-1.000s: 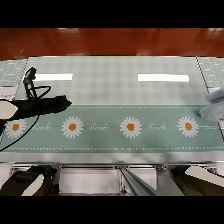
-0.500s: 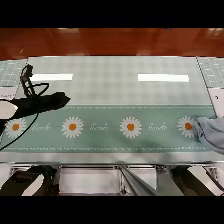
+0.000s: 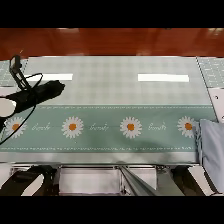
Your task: Fold the shirts.
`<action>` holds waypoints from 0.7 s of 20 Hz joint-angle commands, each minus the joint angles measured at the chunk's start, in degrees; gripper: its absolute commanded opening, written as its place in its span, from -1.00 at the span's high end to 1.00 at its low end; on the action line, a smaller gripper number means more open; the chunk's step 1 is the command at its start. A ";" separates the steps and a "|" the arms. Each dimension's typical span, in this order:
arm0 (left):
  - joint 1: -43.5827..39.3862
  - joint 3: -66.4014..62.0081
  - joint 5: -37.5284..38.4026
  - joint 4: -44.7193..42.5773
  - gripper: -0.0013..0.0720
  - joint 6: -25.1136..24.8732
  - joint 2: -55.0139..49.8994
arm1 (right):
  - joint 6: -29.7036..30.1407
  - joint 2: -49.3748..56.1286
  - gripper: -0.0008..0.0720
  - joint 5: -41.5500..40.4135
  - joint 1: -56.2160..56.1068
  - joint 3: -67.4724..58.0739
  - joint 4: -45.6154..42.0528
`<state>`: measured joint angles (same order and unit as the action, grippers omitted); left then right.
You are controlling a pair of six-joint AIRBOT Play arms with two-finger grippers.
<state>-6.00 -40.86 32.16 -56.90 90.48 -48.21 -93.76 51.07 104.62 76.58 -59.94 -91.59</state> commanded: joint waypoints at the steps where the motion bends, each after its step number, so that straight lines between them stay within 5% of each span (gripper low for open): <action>1: 1.20 -6.49 -2.38 -0.04 0.92 -3.30 -2.40 | -0.15 2.36 0.90 -6.14 0.09 -5.84 23.43; 4: 3.41 -20.26 3.69 0.00 0.92 -4.85 -6.27 | 3.67 5.90 0.90 -22.71 -9.22 -14.16 53.31; 7: 2.16 -36.02 9.51 -0.09 0.92 -5.22 -12.22 | 7.80 10.71 0.90 -33.77 -35.58 -24.28 53.59; 9: -0.28 -44.50 16.26 -0.09 0.92 -1.90 -18.78 | 8.96 14.38 0.90 -39.65 -57.00 -28.04 42.05; 11: -3.65 -48.70 27.76 -4.02 0.92 -1.38 -25.59 | 4.98 19.26 0.90 -40.72 -76.06 -29.14 21.31; 14: -7.72 -43.52 38.82 -21.90 0.92 5.95 -29.46 | -3.34 26.36 0.90 -29.59 -88.87 -28.96 -3.67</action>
<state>-10.26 -84.49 58.92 -65.10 90.72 -72.82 -91.13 71.40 70.50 3.57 -87.46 -71.24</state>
